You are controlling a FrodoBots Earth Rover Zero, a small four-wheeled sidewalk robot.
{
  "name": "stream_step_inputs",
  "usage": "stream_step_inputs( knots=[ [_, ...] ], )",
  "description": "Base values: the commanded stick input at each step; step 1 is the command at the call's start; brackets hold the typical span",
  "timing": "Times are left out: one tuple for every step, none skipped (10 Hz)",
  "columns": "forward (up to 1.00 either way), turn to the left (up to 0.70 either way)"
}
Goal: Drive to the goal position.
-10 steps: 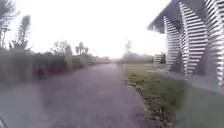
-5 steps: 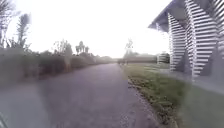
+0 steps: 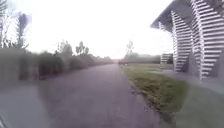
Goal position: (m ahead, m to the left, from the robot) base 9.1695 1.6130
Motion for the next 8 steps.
stream_step_inputs(
  knots=[
    [0.7,0.0],
    [0.7,0.0],
    [0.7,0.0],
    [0.7,0.0],
    [0.7,0.0],
    [0.7,0.0],
    [0.7,0.0],
    [0.7,0.0]
  ],
)
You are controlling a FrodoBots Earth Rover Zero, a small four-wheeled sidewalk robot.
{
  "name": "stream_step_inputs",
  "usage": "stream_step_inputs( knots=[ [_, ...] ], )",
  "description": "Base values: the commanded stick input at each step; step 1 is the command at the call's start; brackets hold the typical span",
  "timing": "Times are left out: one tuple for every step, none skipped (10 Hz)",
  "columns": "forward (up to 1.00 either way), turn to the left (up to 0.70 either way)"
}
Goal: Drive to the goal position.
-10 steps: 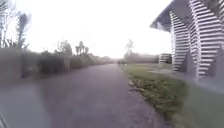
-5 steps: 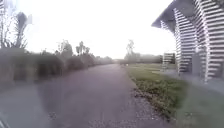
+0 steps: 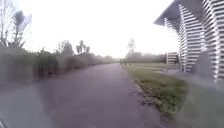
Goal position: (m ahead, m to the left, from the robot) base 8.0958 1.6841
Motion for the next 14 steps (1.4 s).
stream_step_inputs(
  knots=[
    [0.7,0.0],
    [0.7,-0.05],
    [0.7,-0.11],
    [0.7,-0.14],
    [0.7,-0.14],
    [0.7,-0.14],
    [0.7,-0.14],
    [0.7,-0.14],
    [0.7,-0.14],
    [0.7,-0.14],
    [0.7,-0.14],
    [0.7,-0.14],
    [0.7,-0.14],
    [0.7,-0.14]
  ],
)
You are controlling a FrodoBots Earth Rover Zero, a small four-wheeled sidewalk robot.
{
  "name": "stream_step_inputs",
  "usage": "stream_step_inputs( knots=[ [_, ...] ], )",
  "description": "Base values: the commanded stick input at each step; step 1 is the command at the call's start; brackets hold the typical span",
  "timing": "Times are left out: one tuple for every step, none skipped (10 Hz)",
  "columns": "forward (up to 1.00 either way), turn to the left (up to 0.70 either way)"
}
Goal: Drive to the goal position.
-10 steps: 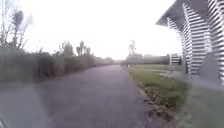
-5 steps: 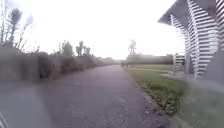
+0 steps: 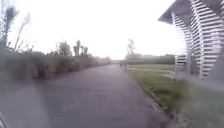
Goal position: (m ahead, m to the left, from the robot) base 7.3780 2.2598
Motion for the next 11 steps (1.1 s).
stream_step_inputs(
  knots=[
    [0.7,-0.14],
    [0.7,-0.14],
    [0.7,-0.14],
    [0.7,-0.14],
    [0.7,-0.14],
    [0.7,-0.14],
    [0.7,-0.14],
    [0.7,-0.14],
    [0.7,-0.14],
    [0.7,-0.14],
    [0.7,-0.14]
  ],
)
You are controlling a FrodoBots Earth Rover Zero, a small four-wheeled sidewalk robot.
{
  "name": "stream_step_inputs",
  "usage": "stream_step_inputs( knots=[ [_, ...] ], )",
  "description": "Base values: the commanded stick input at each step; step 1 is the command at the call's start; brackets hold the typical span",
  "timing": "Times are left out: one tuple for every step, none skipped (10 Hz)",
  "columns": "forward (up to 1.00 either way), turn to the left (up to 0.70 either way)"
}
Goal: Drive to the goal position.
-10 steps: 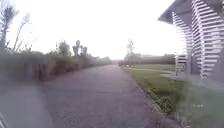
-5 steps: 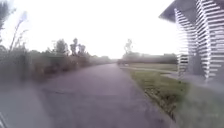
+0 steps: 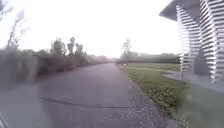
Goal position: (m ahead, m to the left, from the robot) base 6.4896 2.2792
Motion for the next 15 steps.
stream_step_inputs(
  knots=[
    [0.7,-0.14],
    [0.7,-0.14],
    [0.7,-0.14],
    [0.7,-0.14],
    [0.7,-0.14],
    [0.7,-0.14],
    [0.7,-0.14],
    [0.7,-0.14],
    [0.7,-0.14],
    [0.7,-0.14],
    [0.7,-0.14],
    [0.7,-0.14],
    [0.7,-0.14],
    [0.7,-0.14],
    [0.7,-0.14]
  ],
)
